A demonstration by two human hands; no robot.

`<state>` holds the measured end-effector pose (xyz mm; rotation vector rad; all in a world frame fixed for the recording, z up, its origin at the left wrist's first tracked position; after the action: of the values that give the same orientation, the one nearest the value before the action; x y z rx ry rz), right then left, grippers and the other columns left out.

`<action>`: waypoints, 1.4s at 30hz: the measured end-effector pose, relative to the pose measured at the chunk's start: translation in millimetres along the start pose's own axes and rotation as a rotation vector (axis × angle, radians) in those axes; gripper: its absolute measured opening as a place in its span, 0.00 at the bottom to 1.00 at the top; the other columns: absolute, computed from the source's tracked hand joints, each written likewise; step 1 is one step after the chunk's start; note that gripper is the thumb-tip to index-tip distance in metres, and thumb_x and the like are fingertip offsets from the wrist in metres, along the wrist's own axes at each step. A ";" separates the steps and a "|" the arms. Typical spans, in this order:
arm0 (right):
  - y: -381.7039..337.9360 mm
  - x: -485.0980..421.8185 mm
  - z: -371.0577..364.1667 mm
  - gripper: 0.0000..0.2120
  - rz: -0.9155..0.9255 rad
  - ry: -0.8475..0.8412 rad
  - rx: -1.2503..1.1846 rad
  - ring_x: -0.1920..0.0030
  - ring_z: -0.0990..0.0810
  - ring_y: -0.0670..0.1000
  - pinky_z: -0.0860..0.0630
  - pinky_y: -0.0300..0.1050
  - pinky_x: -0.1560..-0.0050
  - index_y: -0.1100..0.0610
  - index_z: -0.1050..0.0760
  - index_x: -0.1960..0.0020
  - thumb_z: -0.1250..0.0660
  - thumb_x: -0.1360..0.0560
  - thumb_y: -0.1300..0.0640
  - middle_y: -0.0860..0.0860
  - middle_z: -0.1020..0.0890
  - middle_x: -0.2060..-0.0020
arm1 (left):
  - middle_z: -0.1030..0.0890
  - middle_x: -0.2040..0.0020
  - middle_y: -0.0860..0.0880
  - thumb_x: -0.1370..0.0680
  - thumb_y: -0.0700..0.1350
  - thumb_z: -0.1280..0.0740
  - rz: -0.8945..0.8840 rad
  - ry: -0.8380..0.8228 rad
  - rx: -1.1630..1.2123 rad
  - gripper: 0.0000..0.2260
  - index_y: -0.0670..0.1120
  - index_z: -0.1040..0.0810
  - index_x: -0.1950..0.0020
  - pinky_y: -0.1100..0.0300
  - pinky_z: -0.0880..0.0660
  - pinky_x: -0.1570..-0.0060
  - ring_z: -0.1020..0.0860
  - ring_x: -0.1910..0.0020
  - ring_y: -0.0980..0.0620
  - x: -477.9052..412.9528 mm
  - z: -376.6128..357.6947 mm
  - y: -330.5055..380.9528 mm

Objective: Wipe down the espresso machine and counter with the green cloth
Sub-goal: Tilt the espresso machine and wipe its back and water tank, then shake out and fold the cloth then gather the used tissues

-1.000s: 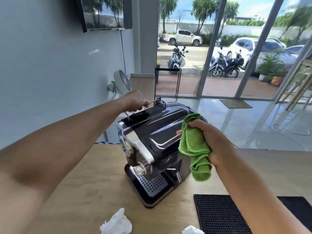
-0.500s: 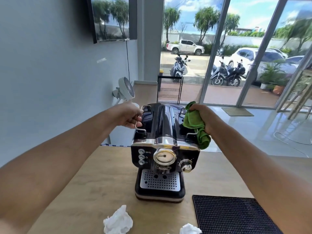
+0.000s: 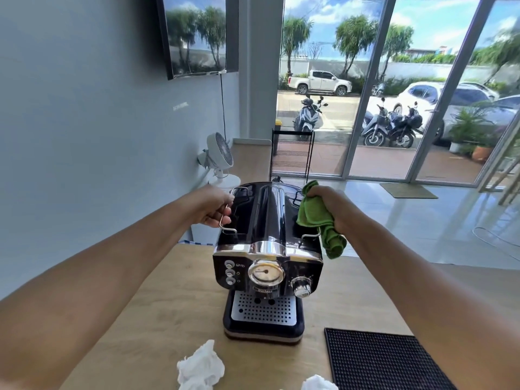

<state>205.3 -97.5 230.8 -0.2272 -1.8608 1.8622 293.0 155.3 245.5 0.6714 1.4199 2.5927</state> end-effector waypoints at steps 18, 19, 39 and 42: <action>6.9 10.4 8.3 0.18 0.012 -0.138 0.000 0.71 0.19 0.54 0.24 0.43 0.73 0.62 0.23 0.48 0.29 0.27 0.47 0.57 0.18 0.64 | 0.31 0.68 0.53 0.19 0.49 0.41 0.044 0.193 0.238 0.08 0.50 0.25 0.56 0.64 0.38 0.68 0.35 0.72 0.57 23.0 -24.8 -5.2; 6.1 13.6 9.7 0.18 0.001 -0.166 -0.039 0.72 0.20 0.54 0.24 0.43 0.74 0.61 0.23 0.50 0.32 0.26 0.45 0.57 0.18 0.65 | 0.31 0.68 0.53 0.19 0.50 0.41 0.055 0.197 0.243 0.09 0.50 0.26 0.56 0.65 0.38 0.68 0.35 0.72 0.57 23.6 -24.7 -5.0; 31.4 143.6 69.8 0.16 0.170 -0.345 -0.423 0.61 0.22 0.57 0.24 0.50 0.56 0.57 0.25 0.45 0.42 0.30 0.55 0.58 0.20 0.56 | 0.19 0.47 0.46 0.22 0.57 0.36 -0.534 -0.214 0.054 0.19 0.46 0.26 0.37 0.55 0.19 0.59 0.19 0.52 0.49 139.2 -136.2 29.8; 39.8 171.6 70.3 0.19 0.170 -0.323 -0.573 0.55 0.21 0.59 0.24 0.53 0.50 0.56 0.25 0.39 0.42 0.27 0.53 0.60 0.20 0.50 | 0.22 0.46 0.44 0.21 0.53 0.35 -0.382 -0.335 0.179 0.18 0.45 0.29 0.36 0.49 0.21 0.52 0.22 0.50 0.45 156.1 -156.3 17.1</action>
<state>16.4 -80.5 234.2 -0.2952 -2.6509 1.4850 87.9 71.8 237.8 0.7294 1.5051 1.9785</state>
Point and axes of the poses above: each hand's wrist, its own x-axis away from the middle knuckle, its own z-axis out of the back of the hand, y = z × x, the point moved 2 cm from there along -x, towards the middle knuckle
